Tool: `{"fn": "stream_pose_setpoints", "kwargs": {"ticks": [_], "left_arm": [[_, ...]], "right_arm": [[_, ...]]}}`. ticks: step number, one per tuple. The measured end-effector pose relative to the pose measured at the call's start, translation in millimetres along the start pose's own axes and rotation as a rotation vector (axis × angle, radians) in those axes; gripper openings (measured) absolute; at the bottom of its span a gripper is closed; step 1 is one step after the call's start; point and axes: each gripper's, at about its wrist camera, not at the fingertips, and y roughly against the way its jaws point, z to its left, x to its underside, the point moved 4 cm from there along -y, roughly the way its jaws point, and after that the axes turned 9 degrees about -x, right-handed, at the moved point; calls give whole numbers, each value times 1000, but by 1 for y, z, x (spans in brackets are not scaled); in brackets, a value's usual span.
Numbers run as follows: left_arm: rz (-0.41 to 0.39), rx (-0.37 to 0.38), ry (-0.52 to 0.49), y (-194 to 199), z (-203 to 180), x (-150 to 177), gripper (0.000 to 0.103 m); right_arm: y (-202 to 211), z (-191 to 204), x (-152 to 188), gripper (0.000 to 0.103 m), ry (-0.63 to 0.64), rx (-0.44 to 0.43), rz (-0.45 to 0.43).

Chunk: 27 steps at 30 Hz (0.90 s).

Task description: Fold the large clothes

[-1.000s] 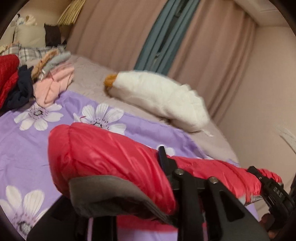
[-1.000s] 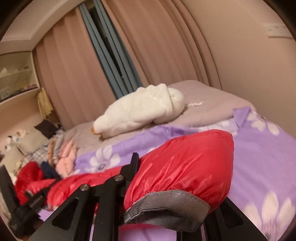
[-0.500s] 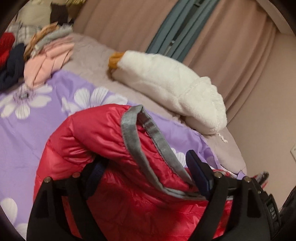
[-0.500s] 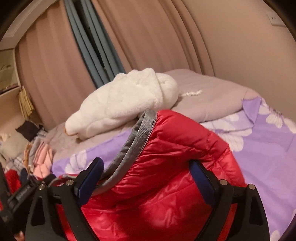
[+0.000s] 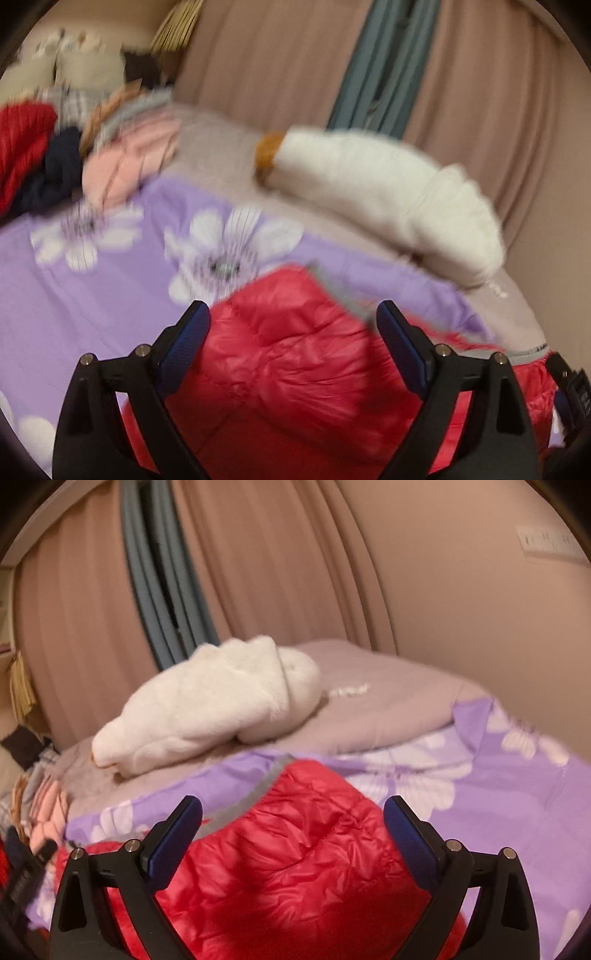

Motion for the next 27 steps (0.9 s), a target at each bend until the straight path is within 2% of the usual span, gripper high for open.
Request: {"fn": "stream_pose_setpoints", "kwargs": {"ticks": [1, 2, 3, 4, 5, 6, 8, 12, 27], "left_arm": [[35, -43, 11, -17, 5, 9, 91], [85, -94, 10, -38, 11, 22, 90], [136, -93, 13, -55, 14, 36, 91], [164, -52, 32, -64, 16, 46, 91], [136, -12, 60, -63, 18, 48, 91], [107, -13, 63, -60, 18, 48, 92], [84, -40, 40, -62, 15, 52, 93], [99, -67, 21, -71, 10, 52, 93], [116, -82, 12, -76, 12, 57, 94]], "right_arm": [[-13, -8, 8, 97, -1, 30, 41], [-26, -17, 19, 89, -1, 73, 92], [-46, -30, 39, 78, -4, 128, 166], [-58, -40, 53, 78, -26, 128, 212], [-65, -49, 65, 78, -74, 88, 226], [-63, -55, 68, 78, -111, 59, 186], [-62, -54, 68, 77, -86, 84, 164], [-68, -48, 70, 78, -33, 146, 178], [-74, -50, 73, 79, -20, 172, 202]]}}
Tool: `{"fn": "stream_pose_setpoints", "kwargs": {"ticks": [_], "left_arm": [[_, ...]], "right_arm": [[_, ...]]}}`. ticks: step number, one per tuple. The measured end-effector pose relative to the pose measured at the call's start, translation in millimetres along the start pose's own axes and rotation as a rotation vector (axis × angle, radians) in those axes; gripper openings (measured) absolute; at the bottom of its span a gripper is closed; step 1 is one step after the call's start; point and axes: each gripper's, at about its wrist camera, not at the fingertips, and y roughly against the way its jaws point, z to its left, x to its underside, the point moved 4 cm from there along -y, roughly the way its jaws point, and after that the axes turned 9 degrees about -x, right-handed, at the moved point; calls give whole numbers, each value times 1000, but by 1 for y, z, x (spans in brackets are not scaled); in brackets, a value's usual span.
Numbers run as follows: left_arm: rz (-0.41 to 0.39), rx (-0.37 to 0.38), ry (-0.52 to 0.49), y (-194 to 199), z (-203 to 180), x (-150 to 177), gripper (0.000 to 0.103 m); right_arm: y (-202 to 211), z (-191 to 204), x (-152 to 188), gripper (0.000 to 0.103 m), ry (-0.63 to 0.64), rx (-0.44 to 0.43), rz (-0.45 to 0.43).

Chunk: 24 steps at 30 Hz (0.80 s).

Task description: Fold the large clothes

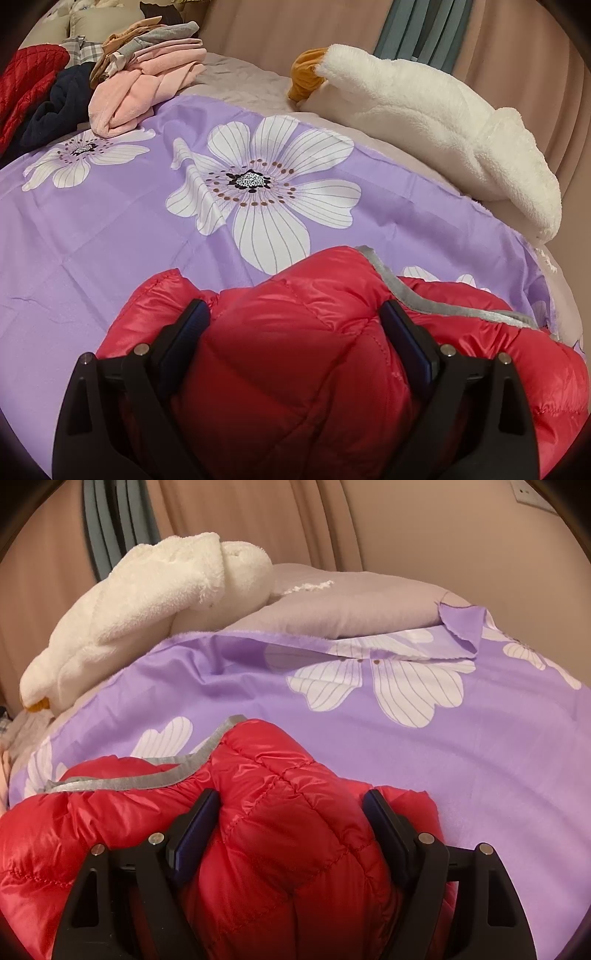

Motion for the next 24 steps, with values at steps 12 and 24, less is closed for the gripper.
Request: {"fn": "stream_pose_setpoints", "kwargs": {"ticks": [12, 24], "left_arm": [[0, 2, -1, 0, 0, 0, 94], [121, 140, -12, 52, 42, -19, 93]], "right_arm": [[-1, 0, 0, 79, -1, 1, 4], [49, -8, -7, 82, 60, 7, 113]]}}
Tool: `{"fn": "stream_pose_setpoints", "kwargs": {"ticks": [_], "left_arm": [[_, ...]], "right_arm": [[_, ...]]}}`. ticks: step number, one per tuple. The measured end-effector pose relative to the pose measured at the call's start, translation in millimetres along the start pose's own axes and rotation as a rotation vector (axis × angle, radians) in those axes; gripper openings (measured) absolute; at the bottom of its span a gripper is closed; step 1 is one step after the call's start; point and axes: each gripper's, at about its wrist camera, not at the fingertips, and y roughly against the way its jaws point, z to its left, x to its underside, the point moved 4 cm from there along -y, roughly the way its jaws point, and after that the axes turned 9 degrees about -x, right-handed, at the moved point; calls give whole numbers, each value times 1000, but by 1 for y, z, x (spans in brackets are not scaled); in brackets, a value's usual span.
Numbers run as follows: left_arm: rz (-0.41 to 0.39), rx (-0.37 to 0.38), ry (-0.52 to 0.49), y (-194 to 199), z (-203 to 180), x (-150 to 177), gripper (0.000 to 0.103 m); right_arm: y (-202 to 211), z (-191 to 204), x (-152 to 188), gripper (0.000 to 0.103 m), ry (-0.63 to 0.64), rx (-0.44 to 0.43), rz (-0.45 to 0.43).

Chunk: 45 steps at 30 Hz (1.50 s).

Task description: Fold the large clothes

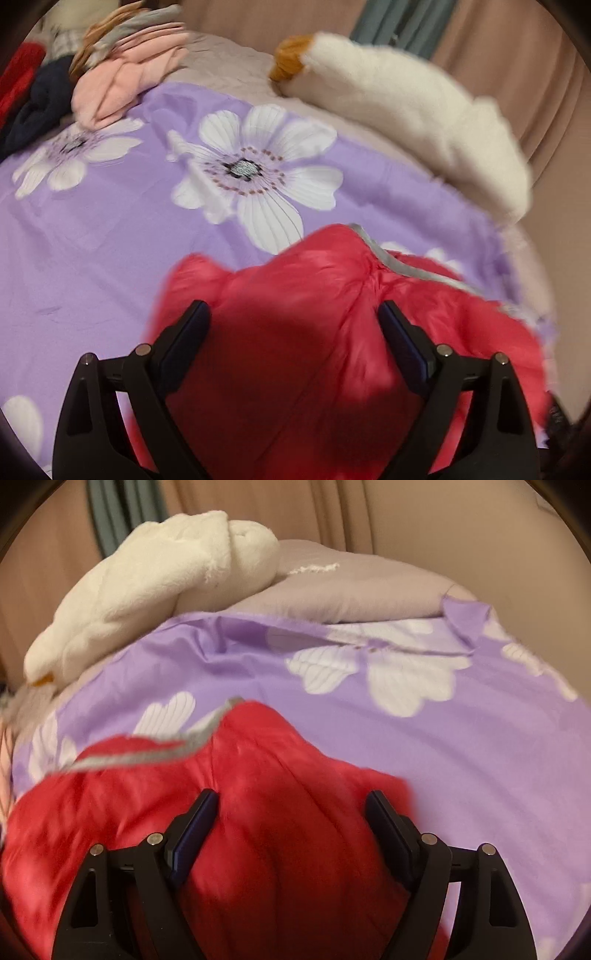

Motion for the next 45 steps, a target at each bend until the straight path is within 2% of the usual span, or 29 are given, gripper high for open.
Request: {"fn": "stream_pose_setpoints", "kwargs": {"ticks": [2, 3, 6, 9, 13, 14, 16, 17, 18, 19, 20, 21, 23, 24, 25, 27, 28, 29, 32, 34, 35, 36, 38, 39, 40, 41, 43, 45], "left_arm": [[-45, 4, 66, 32, 28, -6, 94], [-53, 9, 98, 45, 42, -7, 97], [10, 110, 186, 77, 84, 13, 102], [161, 193, 238, 80, 105, 63, 102], [317, 256, 291, 58, 92, 125, 101], [299, 247, 283, 56, 85, 129, 101], [207, 212, 246, 58, 68, 125, 93], [235, 252, 228, 51, 52, 123, 79], [295, 323, 234, 39, 36, 123, 71], [352, 359, 260, 23, 23, 125, 67], [359, 343, 280, 12, 17, 125, 58], [329, 312, 291, 5, 12, 121, 50], [314, 257, 302, 5, 9, 114, 38], [308, 242, 300, 10, 10, 111, 30], [294, 235, 299, 15, 13, 107, 28], [204, 179, 250, 37, 18, 102, 24], [126, 136, 170, 59, 19, 101, 23], [79, 120, 126, 74, 21, 102, 22], [-5, 104, 68, 137, 49, 122, 21], [2, 131, 69, 168, 82, 143, 22], [35, 137, 71, 181, 100, 160, 25], [58, 136, 71, 185, 108, 170, 29], [122, 114, 80, 190, 129, 197, 38], [148, 96, 95, 189, 137, 207, 44], [161, 73, 110, 191, 147, 216, 47], [155, 53, 117, 194, 151, 216, 51], [99, -6, 108, 212, 157, 212, 52], [16, -109, 69, 232, 161, 208, 52]], "right_arm": [[37, -15, 1, 88, -18, -23, -53], [53, -25, 3, 97, -59, -36, -77], [92, -55, 23, 102, -243, -119, -117], [94, -73, 65, 102, -422, -217, -28], [67, -70, 125, 102, -638, -383, 84], [65, -66, 129, 102, -646, -392, 80], [63, -51, 126, 102, -574, -339, 33], [59, -41, 122, 102, -538, -348, 32], [51, -33, 119, 101, -534, -364, 63], [42, -25, 116, 98, -532, -411, 66], [33, -22, 113, 88, -551, -430, 66], [24, -21, 111, 69, -570, -424, 63], [10, -18, 106, 43, -596, -479, 83], [9, -20, 106, 36, -618, -498, 91], [12, -21, 105, 32, -623, -511, 89], [29, -18, 105, 25, -600, -558, 77], [42, -13, 107, 25, -572, -582, 73], [55, -10, 112, 24, -538, -585, 67], [113, 8, 133, 24, -396, -584, 22], [151, 17, 162, 24, -293, -585, 19], [162, 17, 175, 24, -272, -579, 39], [168, 15, 189, 29, -269, -566, 63], [172, 1, 213, 39, -298, -499, 120], [169, -6, 221, 45, -333, -467, 152], [169, -14, 231, 47, -388, -448, 190], [171, -18, 232, 50, -414, -444, 203], [188, -22, 231, 53, -414, -412, 198], [209, -19, 224, 56, -328, -329, 175]]}}
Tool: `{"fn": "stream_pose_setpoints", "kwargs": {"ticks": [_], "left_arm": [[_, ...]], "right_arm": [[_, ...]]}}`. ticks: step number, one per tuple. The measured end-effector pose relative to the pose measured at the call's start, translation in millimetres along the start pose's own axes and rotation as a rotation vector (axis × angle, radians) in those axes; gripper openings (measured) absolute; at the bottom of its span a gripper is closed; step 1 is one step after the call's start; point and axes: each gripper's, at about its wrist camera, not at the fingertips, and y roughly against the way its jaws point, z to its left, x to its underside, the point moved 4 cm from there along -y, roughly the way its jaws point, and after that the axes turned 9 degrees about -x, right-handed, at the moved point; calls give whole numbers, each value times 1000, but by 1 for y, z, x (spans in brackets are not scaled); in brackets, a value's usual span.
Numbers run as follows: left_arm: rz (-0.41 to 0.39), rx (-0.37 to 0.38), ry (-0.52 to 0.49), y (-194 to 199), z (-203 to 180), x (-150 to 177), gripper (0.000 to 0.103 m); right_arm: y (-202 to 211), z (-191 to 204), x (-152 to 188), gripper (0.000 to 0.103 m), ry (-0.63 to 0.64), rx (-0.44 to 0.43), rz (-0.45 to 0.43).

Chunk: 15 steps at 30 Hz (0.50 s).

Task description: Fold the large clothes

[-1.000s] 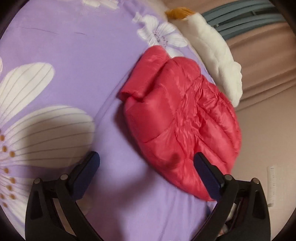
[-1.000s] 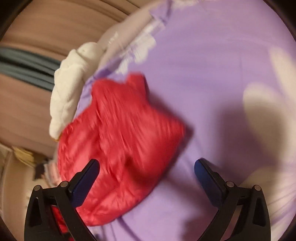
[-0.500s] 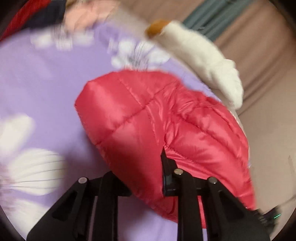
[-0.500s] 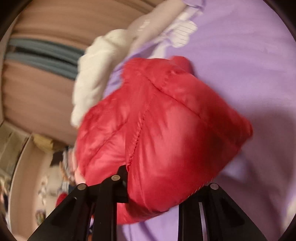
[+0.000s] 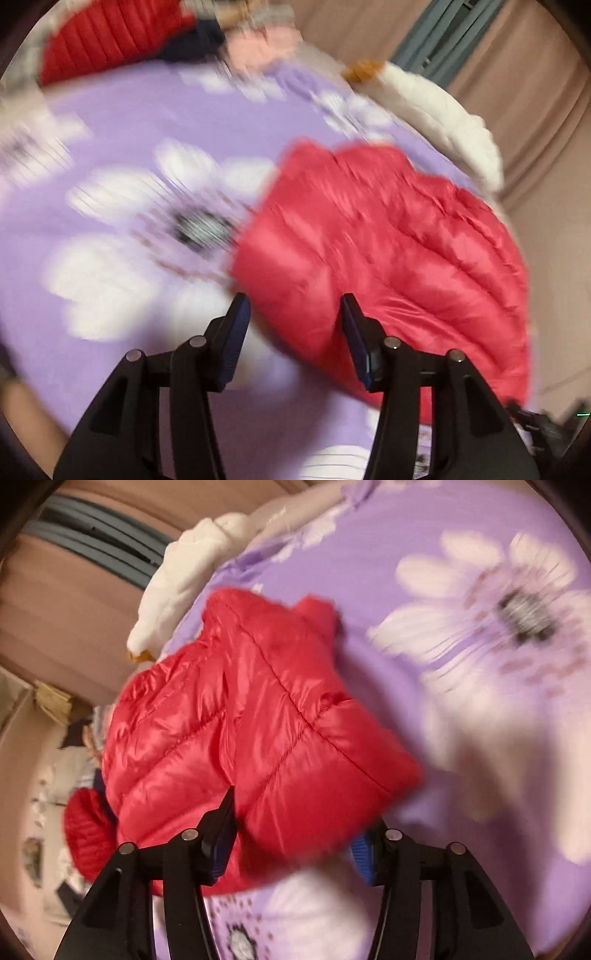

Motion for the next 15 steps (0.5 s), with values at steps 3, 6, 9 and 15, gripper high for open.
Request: {"fn": "stream_pose_setpoints", "kwargs": {"ticks": [3, 6, 9, 15], "left_arm": [[-158, -75, -32, 29, 5, -6, 52], [-213, -119, -20, 43, 8, -11, 51], [-228, -133, -9, 48, 17, -15, 51], [-209, -196, 65, 34, 38, -37, 52]], "right_arm": [[26, 18, -8, 56, 147, 117, -68], [44, 41, -11, 55, 218, 185, -178], [43, 60, -19, 53, 221, 160, -216], [4, 112, -29, 50, 282, 44, -209]]}}
